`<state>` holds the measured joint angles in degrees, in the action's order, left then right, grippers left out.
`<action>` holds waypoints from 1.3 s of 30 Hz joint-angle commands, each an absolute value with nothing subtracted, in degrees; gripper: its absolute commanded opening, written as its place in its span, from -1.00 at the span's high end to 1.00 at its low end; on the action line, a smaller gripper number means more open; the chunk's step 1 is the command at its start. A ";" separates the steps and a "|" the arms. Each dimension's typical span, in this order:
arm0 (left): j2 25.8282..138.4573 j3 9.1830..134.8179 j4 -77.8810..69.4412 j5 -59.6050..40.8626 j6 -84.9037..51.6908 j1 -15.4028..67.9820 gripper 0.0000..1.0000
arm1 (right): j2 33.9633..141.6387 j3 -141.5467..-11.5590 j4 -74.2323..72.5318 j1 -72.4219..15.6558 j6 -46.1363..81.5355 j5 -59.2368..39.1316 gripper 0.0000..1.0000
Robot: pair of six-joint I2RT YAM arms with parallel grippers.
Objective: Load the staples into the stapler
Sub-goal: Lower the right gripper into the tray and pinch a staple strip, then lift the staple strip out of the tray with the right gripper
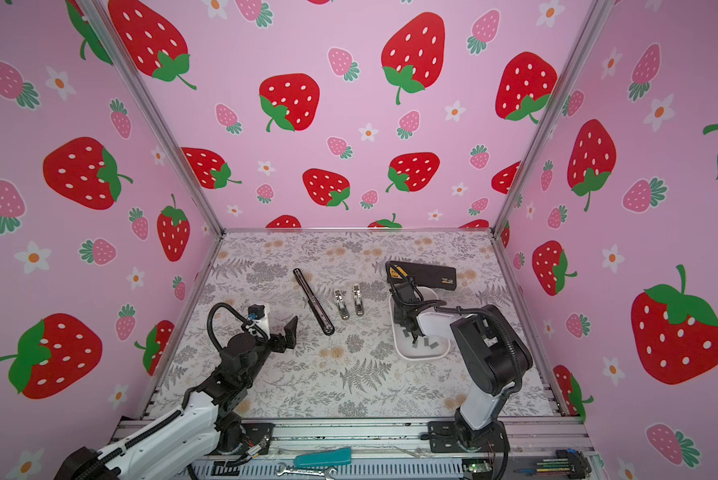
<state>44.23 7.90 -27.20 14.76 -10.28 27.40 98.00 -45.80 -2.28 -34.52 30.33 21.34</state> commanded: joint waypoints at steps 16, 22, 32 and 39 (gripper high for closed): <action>43.76 7.29 -28.99 14.45 -10.33 27.60 -0.98 | 99.78 -44.56 1.25 -34.98 30.49 21.25 0.60; 44.29 7.52 -29.09 13.70 -10.35 27.58 -0.99 | 100.44 -44.56 -0.06 -34.98 30.34 21.38 0.70; 34.43 7.00 -18.38 9.14 -14.45 27.59 -0.98 | 91.94 -43.87 0.96 -35.58 28.97 23.42 0.76; 28.93 3.73 -19.95 8.24 -15.00 27.60 -0.98 | 81.45 -43.29 1.54 -38.23 27.00 24.16 0.77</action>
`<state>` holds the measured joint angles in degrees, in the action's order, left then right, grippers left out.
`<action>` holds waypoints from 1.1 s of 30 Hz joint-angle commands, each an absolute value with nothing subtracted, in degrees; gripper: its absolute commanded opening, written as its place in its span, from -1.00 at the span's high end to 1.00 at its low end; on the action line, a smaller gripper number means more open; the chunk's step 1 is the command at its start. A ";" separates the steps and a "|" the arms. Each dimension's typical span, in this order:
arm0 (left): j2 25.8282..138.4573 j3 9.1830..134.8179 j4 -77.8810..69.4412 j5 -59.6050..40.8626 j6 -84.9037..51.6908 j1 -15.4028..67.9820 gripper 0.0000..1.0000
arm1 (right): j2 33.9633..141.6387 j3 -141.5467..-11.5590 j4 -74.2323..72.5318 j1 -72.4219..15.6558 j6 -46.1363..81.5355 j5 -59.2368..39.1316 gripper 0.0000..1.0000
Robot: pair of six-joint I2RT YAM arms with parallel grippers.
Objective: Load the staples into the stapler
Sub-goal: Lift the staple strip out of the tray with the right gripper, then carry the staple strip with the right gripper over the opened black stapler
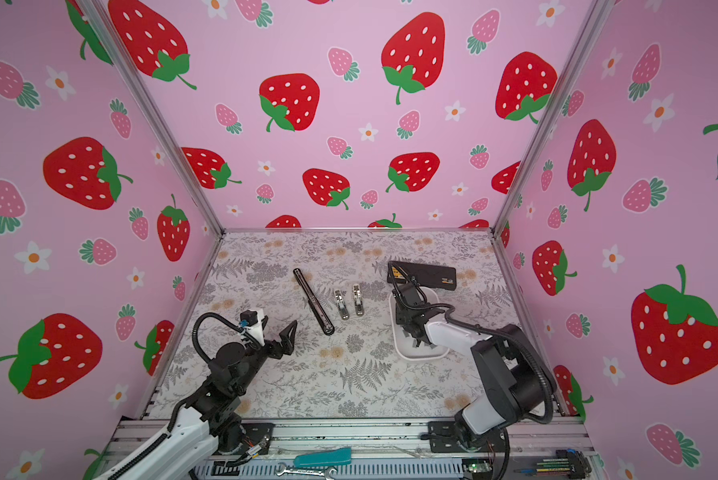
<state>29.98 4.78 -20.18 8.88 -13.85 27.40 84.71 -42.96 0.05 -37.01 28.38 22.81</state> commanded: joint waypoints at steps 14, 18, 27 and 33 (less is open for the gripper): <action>30.06 3.87 -20.68 5.79 -14.27 27.59 -0.98 | 76.71 -42.95 -9.64 -52.44 23.34 21.63 0.76; 31.93 5.28 -19.44 9.75 -16.16 27.52 -0.98 | 79.02 -43.55 -13.76 -56.15 22.30 21.52 0.76; 38.57 10.46 -11.44 17.61 -25.83 23.99 -0.98 | 86.17 -47.89 -18.37 -62.41 20.56 23.65 0.76; 39.20 10.32 -11.89 6.91 -27.62 17.14 -0.98 | 91.66 -51.50 -19.00 -62.90 21.44 22.35 0.75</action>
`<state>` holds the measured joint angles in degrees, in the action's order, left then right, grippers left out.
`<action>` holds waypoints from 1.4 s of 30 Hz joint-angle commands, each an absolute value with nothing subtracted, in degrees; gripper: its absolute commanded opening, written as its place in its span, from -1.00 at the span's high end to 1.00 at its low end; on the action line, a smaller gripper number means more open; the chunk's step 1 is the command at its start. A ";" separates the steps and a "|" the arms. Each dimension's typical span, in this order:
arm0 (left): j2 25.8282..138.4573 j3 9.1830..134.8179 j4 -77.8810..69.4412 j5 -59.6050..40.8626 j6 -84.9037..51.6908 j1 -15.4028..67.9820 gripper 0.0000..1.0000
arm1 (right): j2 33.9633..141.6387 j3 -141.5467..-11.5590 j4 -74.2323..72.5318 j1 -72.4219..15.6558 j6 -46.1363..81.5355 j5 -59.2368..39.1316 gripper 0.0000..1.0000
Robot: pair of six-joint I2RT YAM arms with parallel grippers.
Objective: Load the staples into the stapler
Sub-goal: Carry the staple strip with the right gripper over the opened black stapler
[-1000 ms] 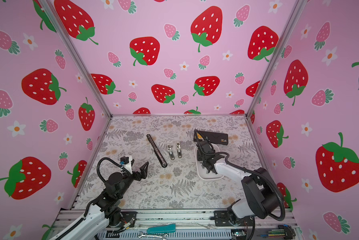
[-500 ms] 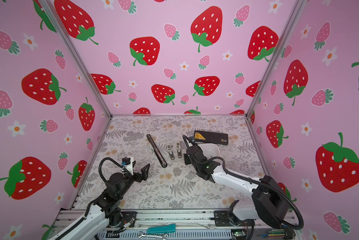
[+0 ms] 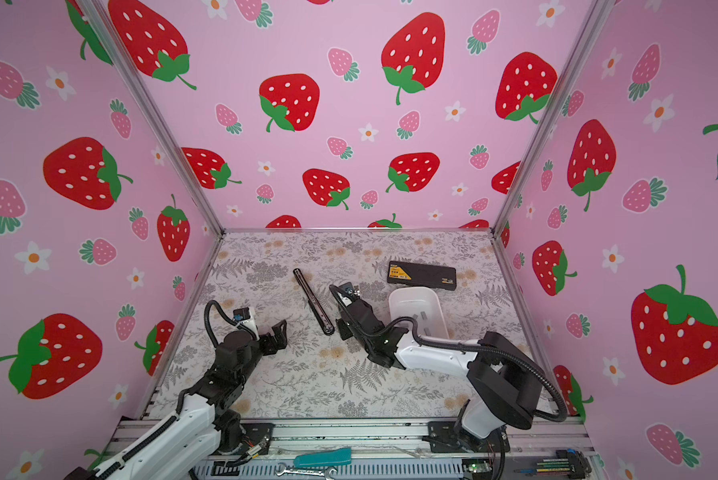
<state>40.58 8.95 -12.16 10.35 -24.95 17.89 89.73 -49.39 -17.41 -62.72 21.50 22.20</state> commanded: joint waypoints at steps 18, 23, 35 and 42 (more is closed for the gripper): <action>41.44 10.25 -14.28 4.31 -27.83 17.10 -0.98 | 102.06 -59.15 -17.62 -62.84 21.58 19.76 0.75; 42.62 10.62 -14.41 3.78 -27.94 17.17 -0.98 | 103.45 -60.59 -16.52 -62.84 21.25 19.62 0.75; 42.81 10.44 -15.11 3.25 -28.02 17.18 -0.98 | 108.17 -64.89 -13.86 -62.79 21.09 17.86 0.74; 43.15 10.45 -15.38 3.25 -28.13 17.16 -0.98 | 110.46 -66.88 -12.58 -62.60 20.86 17.79 0.74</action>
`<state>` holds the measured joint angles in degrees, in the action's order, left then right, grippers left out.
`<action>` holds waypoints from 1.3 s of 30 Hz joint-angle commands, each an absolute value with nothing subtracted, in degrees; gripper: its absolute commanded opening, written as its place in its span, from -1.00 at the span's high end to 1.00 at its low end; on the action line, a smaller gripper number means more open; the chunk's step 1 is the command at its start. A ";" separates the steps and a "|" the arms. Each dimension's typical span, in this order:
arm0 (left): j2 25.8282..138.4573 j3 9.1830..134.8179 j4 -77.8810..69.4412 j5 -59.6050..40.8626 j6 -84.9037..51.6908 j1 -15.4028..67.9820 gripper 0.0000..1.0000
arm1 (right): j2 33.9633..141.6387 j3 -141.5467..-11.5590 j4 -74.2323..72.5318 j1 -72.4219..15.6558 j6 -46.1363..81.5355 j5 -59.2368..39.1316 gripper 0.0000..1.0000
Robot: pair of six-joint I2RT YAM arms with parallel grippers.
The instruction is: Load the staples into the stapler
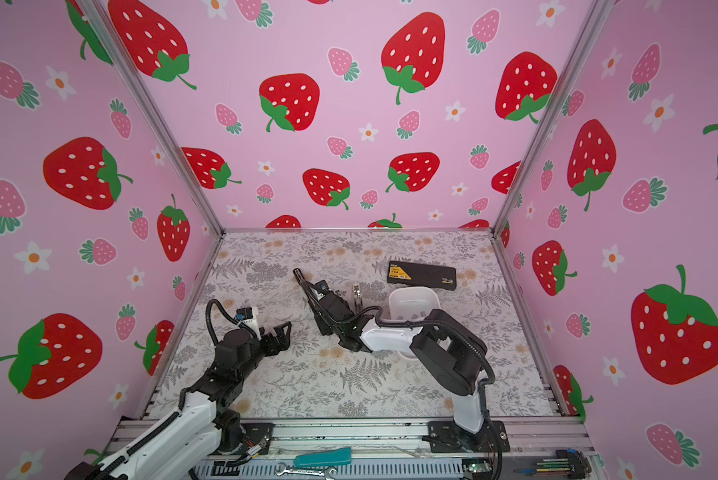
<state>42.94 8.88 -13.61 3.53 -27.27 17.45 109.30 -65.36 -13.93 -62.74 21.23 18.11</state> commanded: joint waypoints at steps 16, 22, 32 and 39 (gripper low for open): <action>43.77 10.57 -15.82 3.52 -28.14 17.17 -0.98 | 113.70 -69.57 -11.21 -62.14 18.89 16.44 0.74; 44.10 10.67 -15.93 3.57 -28.06 17.18 -0.98 | 114.55 -70.27 -10.85 -62.16 18.72 16.17 0.74; 44.38 10.66 -16.21 3.52 -28.09 17.21 -0.98 | 115.83 -71.23 -10.13 -61.88 18.19 16.00 0.74; 44.50 10.74 -16.13 3.52 -28.12 17.15 -0.98 | 116.59 -71.81 -9.76 -61.88 18.19 15.55 0.74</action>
